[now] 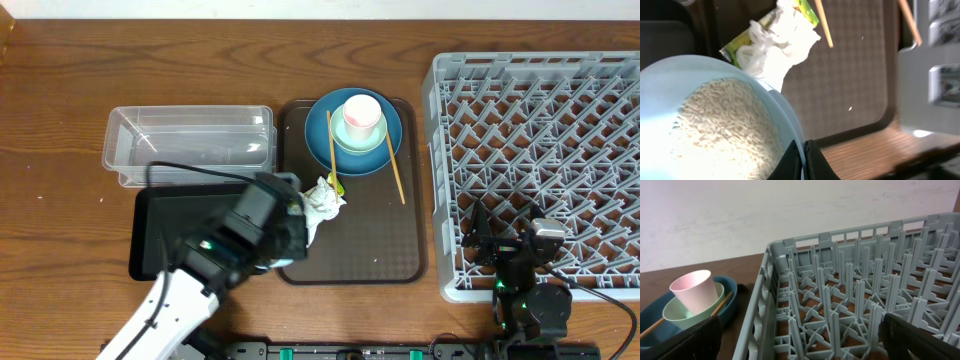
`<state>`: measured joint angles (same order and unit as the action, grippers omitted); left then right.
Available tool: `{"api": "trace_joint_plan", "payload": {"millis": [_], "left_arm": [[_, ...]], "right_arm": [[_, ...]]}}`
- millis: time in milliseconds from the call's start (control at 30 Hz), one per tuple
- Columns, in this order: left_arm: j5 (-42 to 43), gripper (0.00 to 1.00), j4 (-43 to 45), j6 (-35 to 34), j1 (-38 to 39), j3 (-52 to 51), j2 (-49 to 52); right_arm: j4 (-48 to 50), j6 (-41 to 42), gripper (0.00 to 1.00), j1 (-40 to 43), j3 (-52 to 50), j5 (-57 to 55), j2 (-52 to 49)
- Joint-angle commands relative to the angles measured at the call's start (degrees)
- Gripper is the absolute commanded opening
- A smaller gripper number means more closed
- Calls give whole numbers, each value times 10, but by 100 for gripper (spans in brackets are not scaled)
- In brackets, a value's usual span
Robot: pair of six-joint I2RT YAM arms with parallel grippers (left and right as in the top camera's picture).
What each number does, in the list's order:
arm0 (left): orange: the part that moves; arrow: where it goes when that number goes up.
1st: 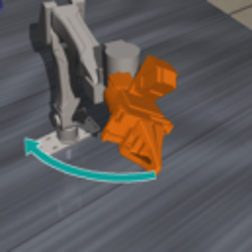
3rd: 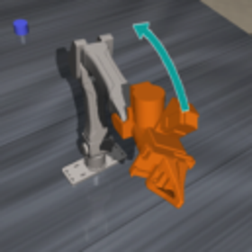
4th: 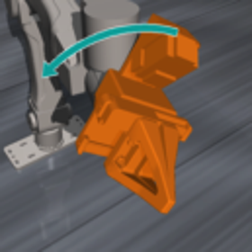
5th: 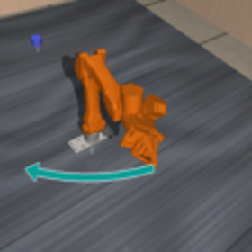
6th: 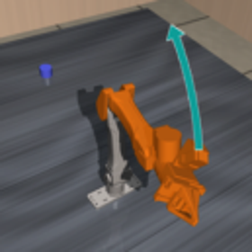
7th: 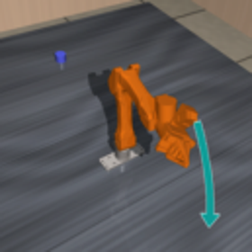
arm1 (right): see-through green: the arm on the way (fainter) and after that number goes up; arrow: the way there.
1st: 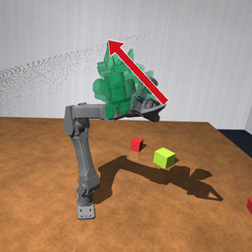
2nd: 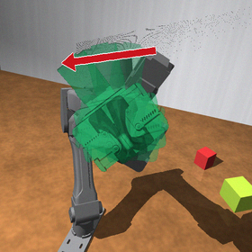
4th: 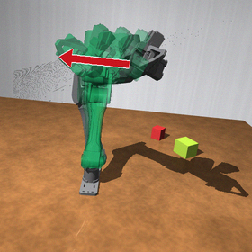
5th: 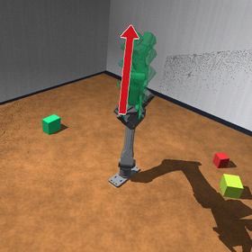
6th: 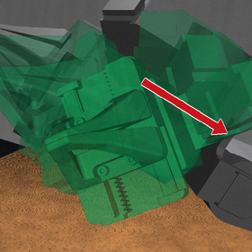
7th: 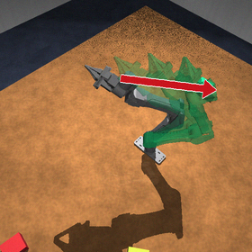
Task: Sort waste into correct bins and load items into the dishwasher rack
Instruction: 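Lift the bowl and carry it left over the black tray, then tilt the bowl with the left gripper to pour rice onto the black tray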
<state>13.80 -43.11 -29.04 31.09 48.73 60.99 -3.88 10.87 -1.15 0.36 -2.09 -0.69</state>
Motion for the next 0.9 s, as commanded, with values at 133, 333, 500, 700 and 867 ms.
{"api": "trace_joint_plan", "payload": {"millis": [133, 333, 500, 700, 867], "left_arm": [[187, 6, -1, 115, -179, 2, -4], [268, 7, -1, 162, -299, 0, -4], [338, 6, 9, 197, -382, -34, -4], [496, 6, 11, 255, -503, -72, -4], [578, 6, 7, 271, -607, -73, -3]], "right_arm": [[-2, -2, 99, 5, -1, 0, 4], [-2, -2, 99, 5, -1, 0, 4], [-2, -2, 99, 5, -1, 0, 3], [-2, -2, 99, 5, -1, 0, 3], [-2, -2, 99, 5, -1, 0, 3]]}}
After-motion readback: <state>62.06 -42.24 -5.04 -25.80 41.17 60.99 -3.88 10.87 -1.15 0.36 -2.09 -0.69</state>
